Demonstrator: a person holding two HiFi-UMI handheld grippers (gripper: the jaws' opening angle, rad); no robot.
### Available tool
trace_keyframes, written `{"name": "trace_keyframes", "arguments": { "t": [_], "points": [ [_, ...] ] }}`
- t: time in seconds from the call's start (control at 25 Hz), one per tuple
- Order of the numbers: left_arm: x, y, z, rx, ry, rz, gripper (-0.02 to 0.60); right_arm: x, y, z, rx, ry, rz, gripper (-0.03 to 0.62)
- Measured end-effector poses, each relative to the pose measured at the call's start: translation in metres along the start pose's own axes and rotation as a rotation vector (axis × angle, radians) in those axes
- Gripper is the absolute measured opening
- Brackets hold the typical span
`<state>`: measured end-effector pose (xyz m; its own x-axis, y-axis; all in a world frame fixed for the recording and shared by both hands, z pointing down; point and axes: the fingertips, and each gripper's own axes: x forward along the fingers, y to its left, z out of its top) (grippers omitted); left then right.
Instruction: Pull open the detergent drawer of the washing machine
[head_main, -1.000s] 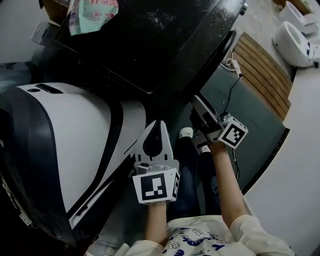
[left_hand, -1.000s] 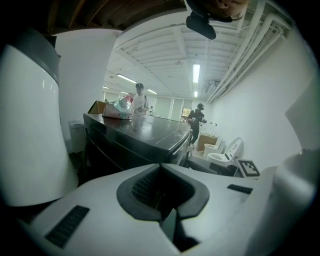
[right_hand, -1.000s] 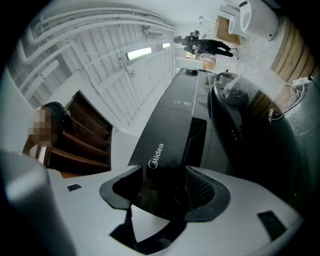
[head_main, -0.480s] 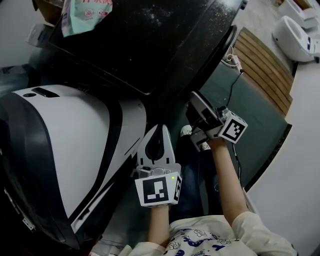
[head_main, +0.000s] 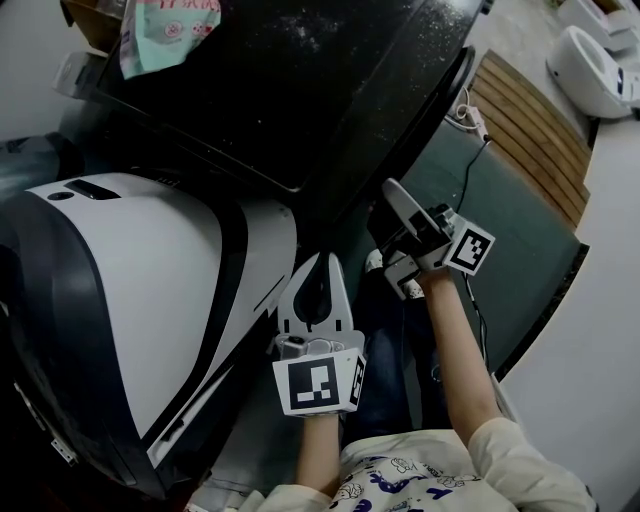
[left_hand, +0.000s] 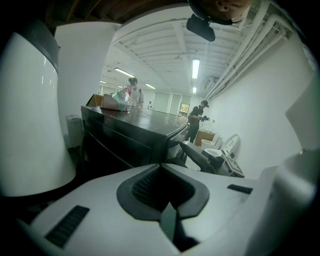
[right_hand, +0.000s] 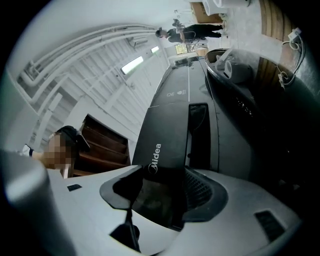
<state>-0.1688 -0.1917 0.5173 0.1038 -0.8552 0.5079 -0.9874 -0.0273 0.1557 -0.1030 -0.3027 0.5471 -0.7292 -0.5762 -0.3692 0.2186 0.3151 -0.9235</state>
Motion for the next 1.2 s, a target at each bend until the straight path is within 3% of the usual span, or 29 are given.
{"name": "trace_keyframes", "arguments": {
  "t": [0.6,1.2],
  "points": [
    [-0.010,-0.017,0.006,0.006,-0.025,-0.022,0.015,-0.028,0.008,0.007,0.046,-0.034,0.015,0.225],
    [-0.022,-0.062,0.001,0.026,-0.034,-0.054,0.014,-0.085,0.030,0.020,0.041,-0.054,0.007,0.226]
  ]
}}
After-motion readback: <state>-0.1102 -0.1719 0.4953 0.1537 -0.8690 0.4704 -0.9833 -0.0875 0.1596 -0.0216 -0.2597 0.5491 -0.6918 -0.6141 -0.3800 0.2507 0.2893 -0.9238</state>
